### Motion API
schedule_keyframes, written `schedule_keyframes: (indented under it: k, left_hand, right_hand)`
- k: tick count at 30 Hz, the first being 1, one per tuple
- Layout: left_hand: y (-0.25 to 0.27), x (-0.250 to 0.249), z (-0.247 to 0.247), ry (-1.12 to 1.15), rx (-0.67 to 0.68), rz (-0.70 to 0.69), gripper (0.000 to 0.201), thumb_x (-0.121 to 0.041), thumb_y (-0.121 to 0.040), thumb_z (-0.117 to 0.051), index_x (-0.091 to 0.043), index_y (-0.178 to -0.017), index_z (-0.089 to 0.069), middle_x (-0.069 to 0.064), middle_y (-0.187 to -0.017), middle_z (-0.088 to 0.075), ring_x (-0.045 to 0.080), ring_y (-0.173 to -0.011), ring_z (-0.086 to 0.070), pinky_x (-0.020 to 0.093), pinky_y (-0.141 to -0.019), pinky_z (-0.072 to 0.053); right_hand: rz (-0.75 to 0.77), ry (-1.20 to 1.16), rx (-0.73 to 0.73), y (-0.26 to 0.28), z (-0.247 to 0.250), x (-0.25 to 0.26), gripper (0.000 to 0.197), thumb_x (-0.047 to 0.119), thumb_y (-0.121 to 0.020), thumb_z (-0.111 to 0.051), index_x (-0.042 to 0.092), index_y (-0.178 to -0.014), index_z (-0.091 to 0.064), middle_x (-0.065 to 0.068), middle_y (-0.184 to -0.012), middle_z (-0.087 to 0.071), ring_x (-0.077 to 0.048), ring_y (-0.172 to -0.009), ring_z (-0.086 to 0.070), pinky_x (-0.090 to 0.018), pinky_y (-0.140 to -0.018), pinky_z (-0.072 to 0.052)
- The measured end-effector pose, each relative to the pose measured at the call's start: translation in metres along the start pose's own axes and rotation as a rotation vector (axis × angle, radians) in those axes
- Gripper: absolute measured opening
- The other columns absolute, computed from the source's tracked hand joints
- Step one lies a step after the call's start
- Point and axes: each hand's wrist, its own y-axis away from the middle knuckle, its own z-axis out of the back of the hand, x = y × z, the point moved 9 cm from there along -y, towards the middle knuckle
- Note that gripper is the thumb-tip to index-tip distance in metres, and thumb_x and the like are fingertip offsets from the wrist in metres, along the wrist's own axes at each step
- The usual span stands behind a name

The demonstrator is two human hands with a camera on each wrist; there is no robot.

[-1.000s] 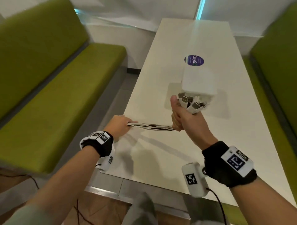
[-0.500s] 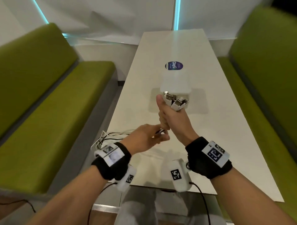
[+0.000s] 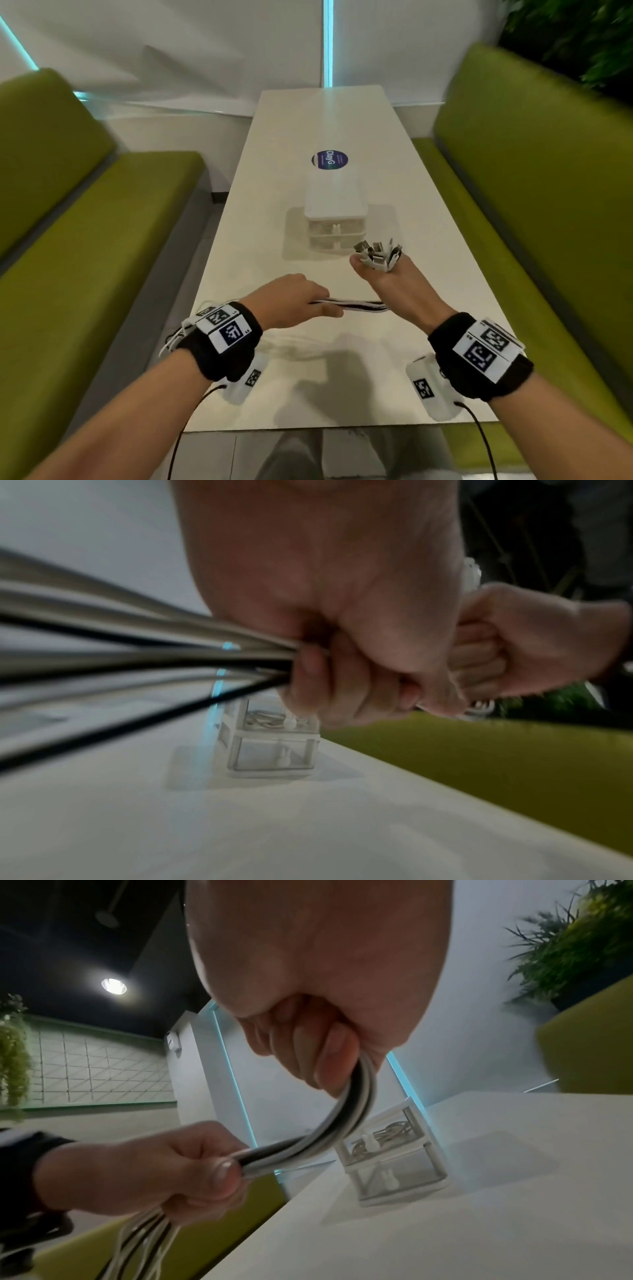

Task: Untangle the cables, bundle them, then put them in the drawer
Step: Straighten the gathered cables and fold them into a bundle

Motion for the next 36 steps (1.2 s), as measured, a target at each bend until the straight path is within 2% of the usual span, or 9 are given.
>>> schedule_keyframes:
  k: [8,13,15,18,20,23,29,33,36]
  left_hand:
    - [-0.004,0.001,0.029,-0.102,-0.09,0.009,0.044,-0.056,-0.094,-0.046,-0.021,-0.07,-0.054,-0.002,-0.053,-0.046,0.013,-0.05,-0.041,0.034,-0.058,-0.033]
    - [-0.013,0.0,0.036,-0.17,-0.134,0.023,0.042,-0.056,-0.094,-0.046,-0.024,-0.106,-0.07,0.009,-0.076,-0.067,0.025,-0.069,-0.056,0.036,-0.068,-0.044]
    - [-0.018,-0.002,0.039,-0.19,-0.145,0.015,0.04,-0.053,-0.095,-0.047,-0.021,-0.106,-0.07,0.012,-0.083,-0.069,0.03,-0.077,-0.061,0.036,-0.069,-0.044]
    - [-0.017,-0.01,0.04,-0.135,-0.143,-0.021,0.033,-0.046,-0.093,-0.049,-0.024,-0.091,-0.073,-0.005,-0.065,-0.059,0.02,-0.068,-0.058,0.023,-0.06,-0.034]
    - [-0.013,-0.017,0.045,-0.07,-0.174,-0.042,0.032,-0.044,-0.09,-0.051,-0.025,-0.085,-0.075,-0.006,-0.059,-0.056,0.01,-0.057,-0.047,0.019,-0.055,-0.029]
    - [-0.008,-0.018,0.057,-0.008,-0.202,-0.048,0.026,-0.037,-0.092,-0.061,-0.015,-0.09,-0.075,0.004,-0.071,-0.068,0.007,-0.053,-0.043,0.017,-0.054,-0.03]
    - [0.003,-0.014,0.079,-0.04,-0.278,-0.027,0.037,-0.043,-0.086,-0.068,-0.008,-0.08,-0.073,0.007,-0.068,-0.067,0.01,-0.051,-0.039,0.023,-0.058,-0.028]
    - [0.005,-0.008,0.075,0.083,-0.272,0.018,0.031,-0.044,-0.083,-0.065,-0.029,-0.056,-0.065,-0.017,-0.046,-0.056,0.001,-0.052,-0.051,0.015,-0.054,-0.032]
    - [0.005,0.001,0.063,0.196,-0.164,0.064,0.034,-0.053,-0.082,-0.064,-0.025,-0.064,-0.068,-0.012,-0.045,-0.052,0.004,-0.043,-0.049,0.015,-0.049,-0.035]
  right_hand:
    - [-0.012,0.113,-0.029,-0.03,-0.016,0.004,0.042,0.048,-0.094,-0.055,0.023,-0.061,-0.051,0.009,-0.052,-0.05,-0.012,-0.055,-0.046,-0.029,-0.059,-0.037]
    - [0.015,0.131,0.047,-0.045,-0.034,-0.018,0.024,0.045,-0.092,-0.057,0.026,-0.095,-0.071,0.009,-0.093,-0.072,-0.013,-0.091,-0.065,-0.038,-0.084,-0.052]
    - [0.002,0.137,0.125,-0.043,-0.043,-0.024,0.039,0.055,-0.089,-0.053,0.021,-0.093,-0.07,0.002,-0.089,-0.073,-0.021,-0.089,-0.067,-0.046,-0.084,-0.053]
    - [0.0,0.106,0.201,-0.035,-0.049,-0.024,0.055,0.066,-0.088,-0.041,0.018,-0.082,-0.068,0.0,-0.076,-0.073,-0.018,-0.082,-0.068,-0.044,-0.085,-0.052]
    - [-0.012,0.058,0.223,-0.032,-0.049,-0.02,0.05,0.058,-0.097,-0.038,0.019,-0.079,-0.064,-0.001,-0.061,-0.067,-0.012,-0.066,-0.065,-0.034,-0.073,-0.052]
    - [-0.098,-0.07,0.229,-0.022,-0.053,-0.009,0.048,0.059,-0.098,-0.038,0.021,-0.072,-0.051,0.001,-0.049,-0.046,-0.013,-0.041,-0.043,-0.021,-0.042,-0.033]
    - [-0.108,-0.061,0.186,-0.02,-0.054,0.013,0.047,0.059,-0.097,-0.038,0.033,-0.06,-0.047,0.006,-0.043,-0.038,-0.013,-0.034,-0.03,-0.018,-0.036,-0.025]
    - [-0.082,0.051,0.206,-0.022,-0.049,0.02,0.05,0.055,-0.1,-0.038,0.018,-0.08,-0.064,0.011,-0.049,-0.058,-0.004,-0.031,-0.038,-0.017,-0.036,-0.026]
    - [-0.073,0.103,0.189,-0.025,-0.041,0.017,0.05,0.056,-0.099,-0.041,0.015,-0.094,-0.07,0.008,-0.056,-0.056,0.001,-0.035,-0.043,-0.008,-0.033,-0.026]
